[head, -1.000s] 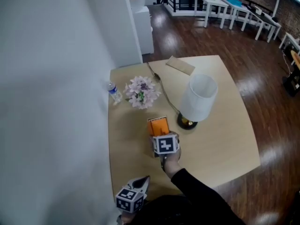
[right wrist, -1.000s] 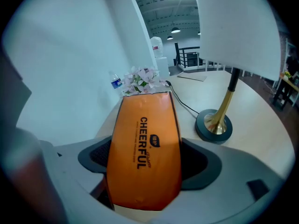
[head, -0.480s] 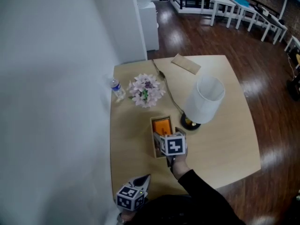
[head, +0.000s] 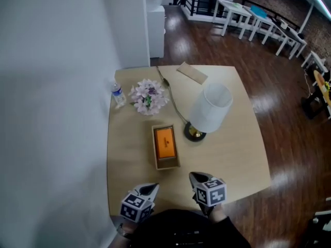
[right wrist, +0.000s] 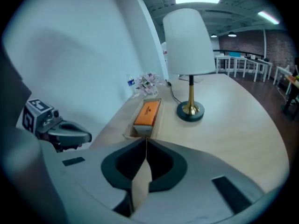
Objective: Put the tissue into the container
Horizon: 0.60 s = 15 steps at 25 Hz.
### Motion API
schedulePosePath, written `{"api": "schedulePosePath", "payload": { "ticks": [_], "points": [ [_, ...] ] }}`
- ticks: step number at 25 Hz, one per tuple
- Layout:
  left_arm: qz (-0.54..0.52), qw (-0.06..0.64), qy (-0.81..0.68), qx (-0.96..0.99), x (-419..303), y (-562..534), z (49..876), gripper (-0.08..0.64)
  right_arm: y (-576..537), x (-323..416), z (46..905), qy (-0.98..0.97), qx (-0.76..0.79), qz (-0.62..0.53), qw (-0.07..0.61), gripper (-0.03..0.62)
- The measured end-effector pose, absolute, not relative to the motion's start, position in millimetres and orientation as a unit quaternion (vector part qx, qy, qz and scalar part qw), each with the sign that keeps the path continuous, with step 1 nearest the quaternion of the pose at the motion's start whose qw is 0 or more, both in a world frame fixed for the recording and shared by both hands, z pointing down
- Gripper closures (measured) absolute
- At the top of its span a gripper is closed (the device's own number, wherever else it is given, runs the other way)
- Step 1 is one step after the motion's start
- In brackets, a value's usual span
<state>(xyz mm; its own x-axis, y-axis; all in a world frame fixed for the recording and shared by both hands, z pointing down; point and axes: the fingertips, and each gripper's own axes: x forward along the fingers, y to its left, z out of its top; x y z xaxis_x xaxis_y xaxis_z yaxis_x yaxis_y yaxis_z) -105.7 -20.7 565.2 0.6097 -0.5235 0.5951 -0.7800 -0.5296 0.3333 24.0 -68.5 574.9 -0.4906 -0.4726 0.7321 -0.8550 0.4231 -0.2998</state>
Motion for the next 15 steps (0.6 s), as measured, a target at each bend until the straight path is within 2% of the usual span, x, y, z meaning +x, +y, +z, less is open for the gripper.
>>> {"api": "schedulePosePath", "payload": {
  "ticks": [4,15],
  "points": [
    [0.227,0.292,-0.368,0.853,-97,-11,569,0.574,-27,47,598,-0.778,0.421,0.368,0.287,0.591],
    [0.216,0.281,-0.342,0.871,-87,10,567,0.574,21,79,588,-0.759,0.459,0.343,0.309,0.594]
  ]
}}
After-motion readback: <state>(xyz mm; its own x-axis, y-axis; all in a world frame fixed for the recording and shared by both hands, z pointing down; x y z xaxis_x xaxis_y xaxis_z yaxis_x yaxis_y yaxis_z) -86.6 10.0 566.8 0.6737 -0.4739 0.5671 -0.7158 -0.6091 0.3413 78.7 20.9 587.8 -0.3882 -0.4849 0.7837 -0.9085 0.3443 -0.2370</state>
